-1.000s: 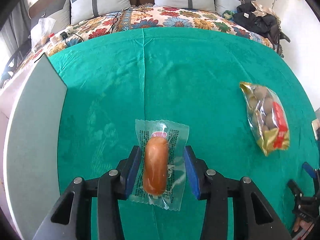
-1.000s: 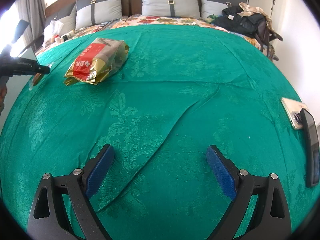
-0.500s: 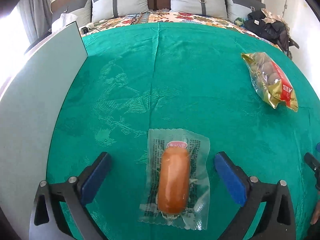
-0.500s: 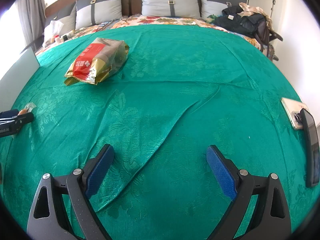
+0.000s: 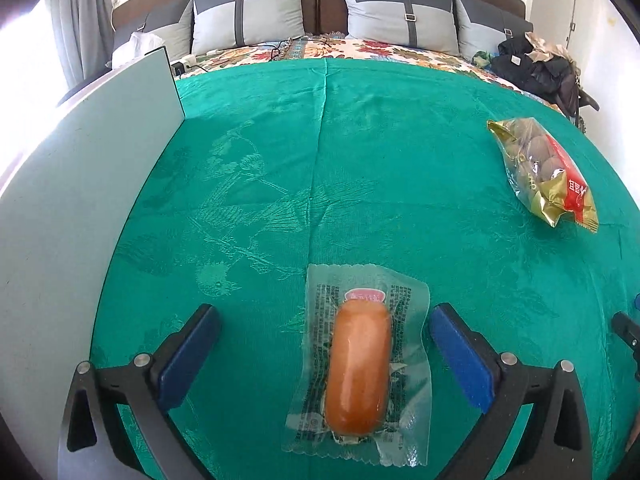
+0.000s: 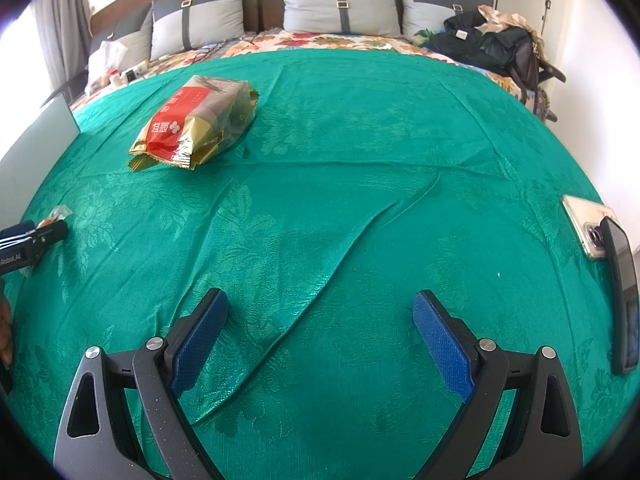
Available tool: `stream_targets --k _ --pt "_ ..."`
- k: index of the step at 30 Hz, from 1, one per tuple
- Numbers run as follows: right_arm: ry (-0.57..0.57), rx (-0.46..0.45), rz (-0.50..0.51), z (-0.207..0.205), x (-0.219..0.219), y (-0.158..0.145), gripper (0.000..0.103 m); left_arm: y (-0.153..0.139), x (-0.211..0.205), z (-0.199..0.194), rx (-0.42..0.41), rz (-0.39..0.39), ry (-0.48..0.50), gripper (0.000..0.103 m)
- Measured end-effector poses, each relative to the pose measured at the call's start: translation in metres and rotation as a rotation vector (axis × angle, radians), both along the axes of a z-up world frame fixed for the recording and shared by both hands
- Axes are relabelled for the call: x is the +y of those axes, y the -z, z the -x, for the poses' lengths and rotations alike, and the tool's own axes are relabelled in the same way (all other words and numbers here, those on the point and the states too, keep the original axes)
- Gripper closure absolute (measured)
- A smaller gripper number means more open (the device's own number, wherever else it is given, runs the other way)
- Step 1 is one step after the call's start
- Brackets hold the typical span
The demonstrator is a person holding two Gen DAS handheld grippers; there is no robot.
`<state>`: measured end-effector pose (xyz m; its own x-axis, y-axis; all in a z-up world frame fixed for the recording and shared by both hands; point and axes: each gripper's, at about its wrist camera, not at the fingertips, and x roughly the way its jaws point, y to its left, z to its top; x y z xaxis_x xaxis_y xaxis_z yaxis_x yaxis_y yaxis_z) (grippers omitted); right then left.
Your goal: Organize snacks
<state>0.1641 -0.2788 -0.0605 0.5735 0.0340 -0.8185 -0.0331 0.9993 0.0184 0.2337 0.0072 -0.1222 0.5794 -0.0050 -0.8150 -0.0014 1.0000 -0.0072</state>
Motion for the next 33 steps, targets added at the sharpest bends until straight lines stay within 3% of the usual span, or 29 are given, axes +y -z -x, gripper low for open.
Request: stream_targets --k 7,20,24,26,29,33 --pt "0.000 0.000 -0.001 0.000 0.000 0.000 0.007 -0.002 0.004 -0.004 0.046 0.005 0.002 0.000" --pt "0.008 -0.003 -0.016 0.002 -0.002 -0.002 0.009 -0.001 0.005 0.003 0.008 0.004 0.032 0.000" --pt "0.093 -0.041 -0.238 -0.001 -0.008 -0.030 0.009 -0.001 0.005 0.003 0.007 0.006 0.031 0.000" --pt "0.081 -0.089 -0.277 -0.012 0.008 -0.053 0.009 -0.001 0.005 0.003 0.007 0.006 0.031 0.000" --pt "0.052 -0.058 -0.280 -0.050 0.043 -0.067 0.009 -0.001 0.005 0.003 0.007 0.005 0.031 0.000" --pt "0.091 0.079 -0.206 -0.118 0.082 -0.042 0.009 -0.001 0.005 0.003 0.007 0.007 0.032 0.000"
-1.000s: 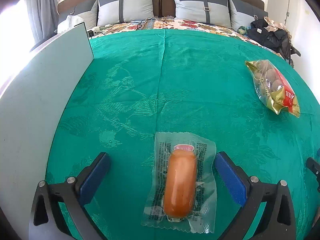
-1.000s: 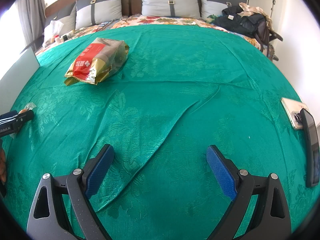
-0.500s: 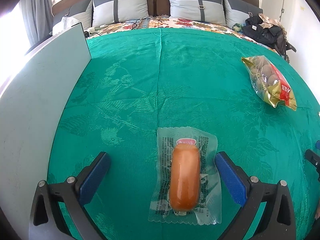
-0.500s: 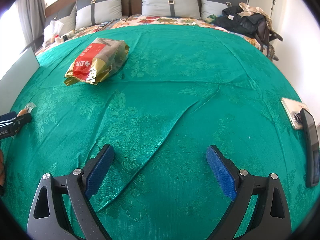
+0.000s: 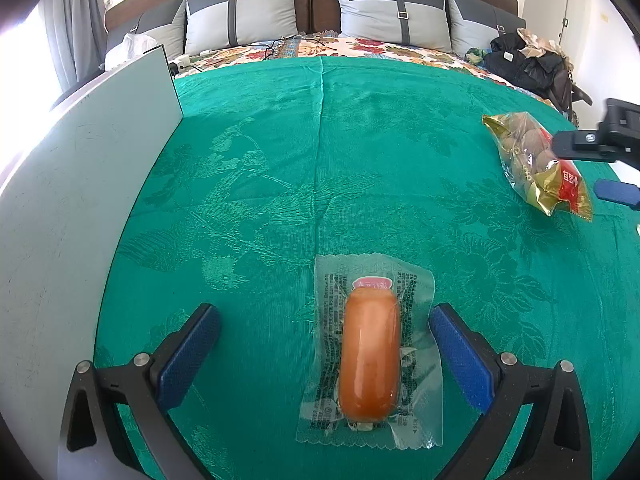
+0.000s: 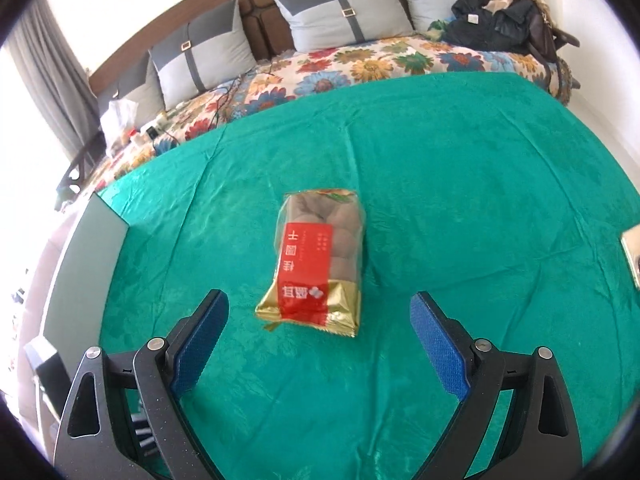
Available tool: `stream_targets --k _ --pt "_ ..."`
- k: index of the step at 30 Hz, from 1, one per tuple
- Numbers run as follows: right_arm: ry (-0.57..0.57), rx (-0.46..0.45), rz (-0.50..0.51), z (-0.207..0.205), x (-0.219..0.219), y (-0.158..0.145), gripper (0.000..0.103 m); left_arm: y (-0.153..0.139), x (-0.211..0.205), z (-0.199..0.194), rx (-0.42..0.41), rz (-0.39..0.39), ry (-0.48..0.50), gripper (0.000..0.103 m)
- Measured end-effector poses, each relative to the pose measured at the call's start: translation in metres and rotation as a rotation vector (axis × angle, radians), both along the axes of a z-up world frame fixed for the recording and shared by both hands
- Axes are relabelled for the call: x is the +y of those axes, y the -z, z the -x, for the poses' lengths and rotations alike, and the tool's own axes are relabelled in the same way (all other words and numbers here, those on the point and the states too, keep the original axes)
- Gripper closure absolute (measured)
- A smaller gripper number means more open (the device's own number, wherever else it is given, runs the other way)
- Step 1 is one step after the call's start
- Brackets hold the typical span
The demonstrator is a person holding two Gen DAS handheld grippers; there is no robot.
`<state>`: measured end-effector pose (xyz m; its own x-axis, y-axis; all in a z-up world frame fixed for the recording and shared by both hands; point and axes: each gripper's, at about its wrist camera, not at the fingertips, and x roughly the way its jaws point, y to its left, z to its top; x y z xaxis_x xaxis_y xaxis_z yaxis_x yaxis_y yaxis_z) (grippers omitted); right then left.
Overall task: Organize snacks
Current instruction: 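Grasp the gold-red longan bag with right gripper while left gripper grasps sausage stick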
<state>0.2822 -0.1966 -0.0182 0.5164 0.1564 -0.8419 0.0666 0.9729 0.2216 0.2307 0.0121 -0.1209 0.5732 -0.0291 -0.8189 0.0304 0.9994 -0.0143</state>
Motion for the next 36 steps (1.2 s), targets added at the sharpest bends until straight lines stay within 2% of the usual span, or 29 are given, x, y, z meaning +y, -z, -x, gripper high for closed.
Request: stream_targets --k 2,5,6,7,9,12,19,22,25,28,30,32,33,34,36 --pt "0.021 0.068 0.056 -0.023 0.010 0.020 0.009 0.000 0.000 0.000 0.000 0.000 0.000 0.000" --pt "-0.038 0.135 0.053 -0.038 0.018 0.044 0.010 0.000 0.000 0.000 0.000 0.001 0.000 0.000" --pt "-0.045 0.095 0.066 -0.037 0.018 0.040 0.020 0.000 0.000 0.000 0.000 0.001 0.000 0.000" --pt "-0.054 0.085 0.067 -0.034 0.017 0.039 0.036 -0.001 0.000 0.000 0.000 0.000 0.000 0.000" --pt "-0.094 0.080 0.027 -0.027 0.011 0.039 0.037 -0.001 0.000 0.000 -0.001 0.000 0.000 0.000" --pt "-0.151 0.066 0.045 -0.002 0.005 0.038 0.037 -0.001 0.000 0.000 -0.001 0.001 0.000 0.000" --pt "-0.286 0.008 0.069 0.092 0.002 0.037 0.037 -0.001 0.000 0.000 -0.001 0.000 0.000 0.000" --pt "-0.291 -0.056 0.107 0.132 -0.002 0.041 0.037 -0.001 0.000 0.001 -0.001 -0.004 0.000 0.000" --pt "-0.311 -0.066 0.141 0.139 0.002 0.042 0.034 -0.002 0.000 0.000 0.025 -0.006 0.040 0.000" --pt "-0.321 -0.069 0.129 0.133 0.003 0.043 0.025 -0.004 -0.001 -0.003 0.135 -0.017 0.126 0.000" --pt "-0.324 -0.076 0.136 0.135 0.004 0.044 0.022 -0.006 -0.001 -0.001 0.159 -0.031 0.146 0.001" --pt "-0.321 -0.068 0.159 0.137 0.008 0.044 0.022 -0.008 -0.006 0.004 0.139 -0.049 0.167 0.007" --pt "-0.321 -0.060 0.163 0.139 0.007 0.043 0.021 -0.010 -0.008 0.006 0.128 -0.042 0.182 0.017" --pt "-0.324 -0.051 0.159 0.138 0.008 0.043 0.020 -0.012 -0.011 0.009 0.122 -0.018 0.200 0.034" --pt "-0.318 -0.035 0.131 0.138 0.005 0.041 0.020 -0.017 -0.019 0.012 0.107 -0.020 0.211 0.052"
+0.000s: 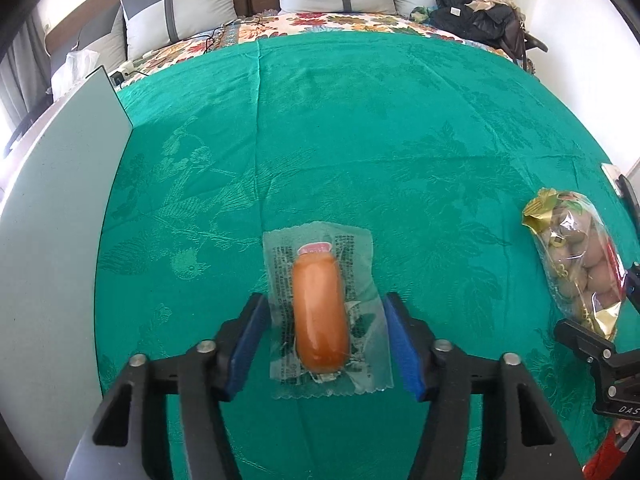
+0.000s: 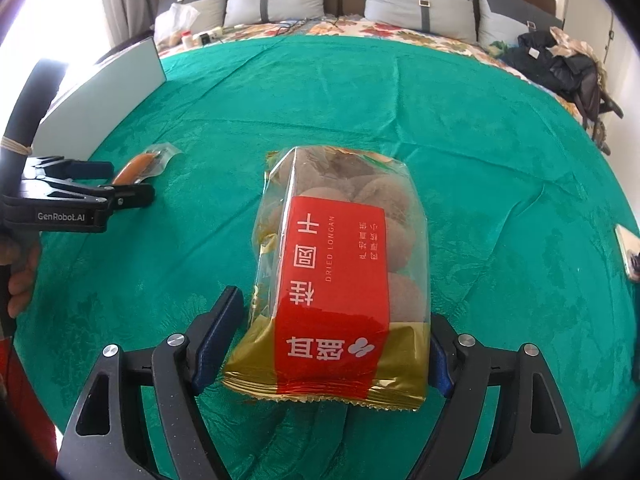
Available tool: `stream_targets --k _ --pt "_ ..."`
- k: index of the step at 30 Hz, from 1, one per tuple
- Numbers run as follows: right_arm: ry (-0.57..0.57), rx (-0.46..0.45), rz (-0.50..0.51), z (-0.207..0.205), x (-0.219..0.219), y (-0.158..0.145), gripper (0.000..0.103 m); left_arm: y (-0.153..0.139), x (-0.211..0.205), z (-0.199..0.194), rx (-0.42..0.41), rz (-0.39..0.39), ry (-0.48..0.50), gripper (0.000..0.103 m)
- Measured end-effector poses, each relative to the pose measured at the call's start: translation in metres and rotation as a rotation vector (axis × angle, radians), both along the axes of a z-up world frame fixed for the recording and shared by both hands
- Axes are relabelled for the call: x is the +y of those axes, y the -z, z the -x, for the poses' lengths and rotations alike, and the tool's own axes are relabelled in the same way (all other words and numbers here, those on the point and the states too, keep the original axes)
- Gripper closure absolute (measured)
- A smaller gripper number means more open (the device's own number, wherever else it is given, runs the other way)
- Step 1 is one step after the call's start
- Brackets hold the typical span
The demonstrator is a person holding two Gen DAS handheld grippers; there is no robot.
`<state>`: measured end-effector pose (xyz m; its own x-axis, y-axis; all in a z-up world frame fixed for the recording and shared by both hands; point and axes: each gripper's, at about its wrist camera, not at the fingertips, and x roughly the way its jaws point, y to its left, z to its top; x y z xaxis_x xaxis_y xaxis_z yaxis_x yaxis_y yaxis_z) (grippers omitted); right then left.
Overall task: Organize snacks
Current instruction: 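Grasp the gold-red longan bag with right gripper while left gripper grasps sausage stick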
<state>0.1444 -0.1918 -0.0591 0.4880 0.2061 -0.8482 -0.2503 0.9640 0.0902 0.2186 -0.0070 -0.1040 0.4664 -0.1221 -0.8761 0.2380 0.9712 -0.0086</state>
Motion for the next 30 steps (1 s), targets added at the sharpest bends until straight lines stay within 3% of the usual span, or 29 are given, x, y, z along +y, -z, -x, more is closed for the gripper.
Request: stream_targets --k 5,9,13,14,15,16,20,25,27,30 --pt "0.058 0.022 -0.090 0.000 -0.020 -0.011 0.021 -0.007 -0.002 0.015 -0.021 0.045 -0.005 0.059" --pt "0.078 -0.012 -0.091 -0.002 -0.020 -0.025 0.021 -0.007 0.000 0.029 -0.032 0.046 -0.011 0.060" --pt "0.076 0.024 -0.050 -0.019 -0.007 -0.022 0.023 -0.006 -0.001 0.039 -0.052 0.041 -0.026 0.062" --pt "0.076 0.031 -0.048 -0.021 -0.006 -0.020 0.025 -0.007 -0.001 0.041 -0.057 0.047 -0.034 0.063" --pt "0.086 0.030 -0.070 -0.020 -0.007 -0.020 0.036 -0.008 0.000 0.042 -0.059 0.054 -0.039 0.066" --pt "0.108 0.021 -0.091 -0.016 -0.012 -0.024 0.054 -0.009 0.001 0.044 -0.056 0.062 -0.042 0.069" --pt "0.099 -0.009 -0.203 0.002 -0.032 -0.040 0.055 -0.013 0.009 0.054 -0.057 0.096 -0.057 0.072" --pt "0.128 -0.035 -0.355 0.018 -0.058 -0.049 0.055 -0.029 0.025 0.068 -0.065 0.208 -0.100 0.076" --pt "0.137 -0.044 -0.366 0.019 -0.060 -0.048 0.055 -0.036 0.029 0.072 -0.065 0.242 -0.108 0.077" --pt "0.143 -0.040 -0.366 0.017 -0.056 -0.046 0.055 -0.041 0.028 0.077 -0.076 0.235 -0.099 0.077"
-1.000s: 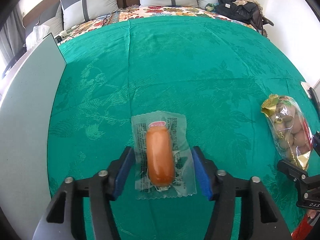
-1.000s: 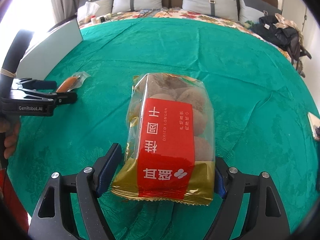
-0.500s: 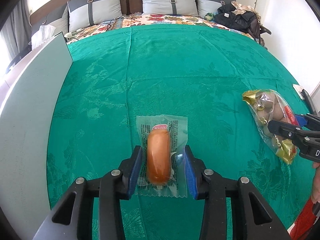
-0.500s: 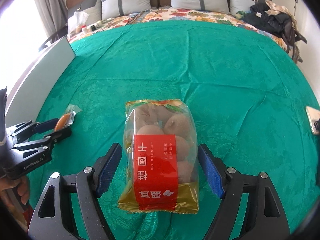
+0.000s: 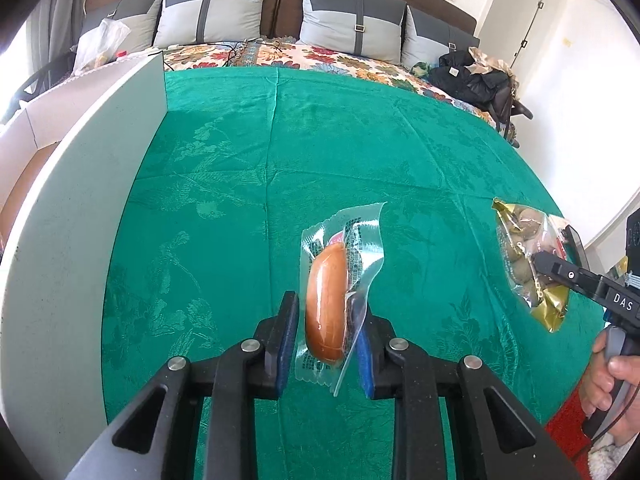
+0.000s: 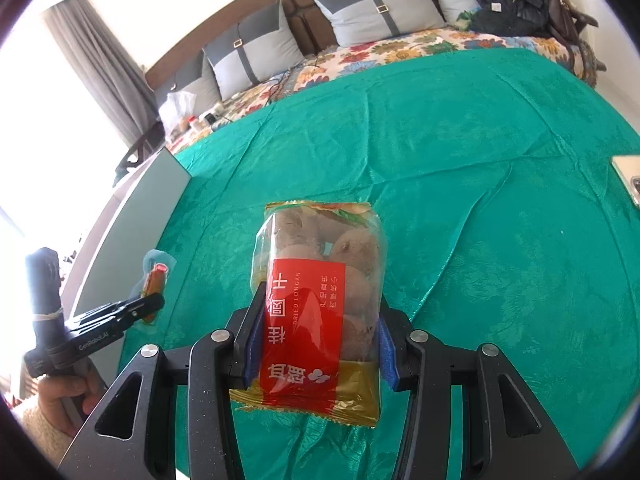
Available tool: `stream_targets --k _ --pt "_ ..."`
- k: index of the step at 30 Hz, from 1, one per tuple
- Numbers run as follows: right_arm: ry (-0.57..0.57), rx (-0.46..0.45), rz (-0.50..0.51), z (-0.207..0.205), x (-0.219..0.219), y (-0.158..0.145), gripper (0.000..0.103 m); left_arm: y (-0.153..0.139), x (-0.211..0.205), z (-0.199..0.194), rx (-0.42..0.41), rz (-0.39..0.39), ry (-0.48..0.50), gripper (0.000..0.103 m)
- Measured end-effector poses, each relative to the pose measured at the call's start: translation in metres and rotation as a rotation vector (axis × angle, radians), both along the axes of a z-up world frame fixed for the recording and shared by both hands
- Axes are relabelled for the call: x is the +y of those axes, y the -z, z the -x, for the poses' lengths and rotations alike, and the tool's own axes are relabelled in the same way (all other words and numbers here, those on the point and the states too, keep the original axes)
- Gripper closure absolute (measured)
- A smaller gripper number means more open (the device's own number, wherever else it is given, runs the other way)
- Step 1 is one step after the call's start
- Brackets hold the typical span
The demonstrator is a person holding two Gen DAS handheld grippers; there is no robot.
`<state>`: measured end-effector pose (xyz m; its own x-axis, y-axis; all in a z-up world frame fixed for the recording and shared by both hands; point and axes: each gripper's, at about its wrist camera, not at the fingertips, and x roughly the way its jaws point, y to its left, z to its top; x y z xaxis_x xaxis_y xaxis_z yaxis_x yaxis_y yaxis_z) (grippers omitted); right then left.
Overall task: Organize snacks
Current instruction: 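Grasp the gold-red longan bag with right gripper while left gripper grasps sausage stick, then carry both items over the cardboard box and open both grippers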
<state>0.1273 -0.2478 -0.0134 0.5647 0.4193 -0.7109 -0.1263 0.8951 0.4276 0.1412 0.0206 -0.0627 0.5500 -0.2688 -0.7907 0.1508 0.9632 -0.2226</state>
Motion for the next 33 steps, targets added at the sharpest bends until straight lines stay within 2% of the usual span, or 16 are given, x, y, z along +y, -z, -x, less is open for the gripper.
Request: stream_targets --k 4,8,12,16,21,24,27,30,32,33 --pt "-0.005 0.005 -0.022 0.001 0.002 0.003 0.055 0.004 0.000 0.005 0.009 0.008 -0.005 0.079" --pt "-0.019 -0.017 -0.030 0.005 0.002 -0.001 0.055 -0.008 0.004 0.012 -0.012 0.047 -0.005 0.079" --pt "-0.036 -0.013 0.011 0.004 0.007 0.001 0.055 -0.035 0.015 0.023 -0.037 0.101 -0.013 0.079" --pt "-0.090 -0.004 0.043 0.007 0.031 -0.007 0.055 -0.074 0.050 0.042 -0.078 0.183 -0.064 0.079" --pt "-0.256 -0.081 -0.043 0.013 0.106 -0.064 0.055 -0.115 0.138 0.063 -0.134 0.229 -0.206 0.079" --pt "-0.378 -0.143 -0.111 0.021 0.170 -0.109 0.055 -0.123 0.198 0.073 -0.149 0.166 -0.314 0.079" --pt "-0.501 -0.178 -0.147 0.032 0.237 -0.139 0.054 -0.114 0.251 0.081 -0.122 0.108 -0.416 0.078" --pt "-0.600 -0.178 -0.127 0.044 0.302 -0.147 0.054 -0.094 0.289 0.090 -0.079 0.068 -0.499 0.078" --pt "-0.646 -0.153 -0.114 0.050 0.338 -0.139 0.054 -0.081 0.302 0.097 -0.059 0.021 -0.541 0.078" --pt "-0.660 -0.135 -0.107 0.053 0.352 -0.132 0.052 -0.075 0.307 0.100 -0.047 -0.002 -0.564 0.073"
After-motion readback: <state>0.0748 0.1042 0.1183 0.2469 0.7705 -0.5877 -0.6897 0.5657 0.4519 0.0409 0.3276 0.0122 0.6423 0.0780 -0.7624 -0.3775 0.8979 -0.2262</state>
